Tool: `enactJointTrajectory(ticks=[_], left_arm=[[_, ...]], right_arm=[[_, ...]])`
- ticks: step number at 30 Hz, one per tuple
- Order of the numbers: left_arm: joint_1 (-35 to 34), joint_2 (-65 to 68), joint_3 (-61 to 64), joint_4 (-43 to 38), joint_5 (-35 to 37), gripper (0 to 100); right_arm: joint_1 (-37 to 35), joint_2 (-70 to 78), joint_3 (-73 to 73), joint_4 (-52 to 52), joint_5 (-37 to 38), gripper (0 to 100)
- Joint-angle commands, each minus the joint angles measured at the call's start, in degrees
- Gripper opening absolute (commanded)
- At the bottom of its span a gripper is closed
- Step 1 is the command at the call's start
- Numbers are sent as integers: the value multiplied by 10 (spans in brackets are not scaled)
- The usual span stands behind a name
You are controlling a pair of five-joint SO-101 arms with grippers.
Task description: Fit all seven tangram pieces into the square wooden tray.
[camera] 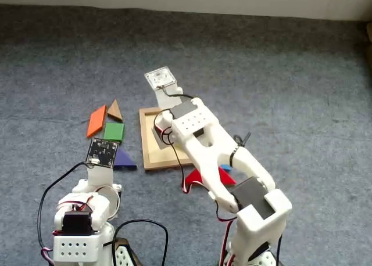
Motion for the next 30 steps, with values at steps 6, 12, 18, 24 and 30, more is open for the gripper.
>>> enactJointTrajectory(ticks=[6, 12, 18, 24, 30], left_arm=[[-7, -22, 11, 4, 5, 6], [-7, -22, 11, 4, 5, 6], [-7, -22, 11, 4, 5, 6], [-7, -22, 11, 4, 5, 6], [-7, -22, 11, 4, 5, 6]], right_arm=[[-36, 9, -34, 0, 21, 33], [-3, 51, -57, -5, 45, 33], [40, 51, -60, -7, 47, 33], [65, 51, -91, 4, 47, 33], [57, 23, -142, 86, 48, 32]])
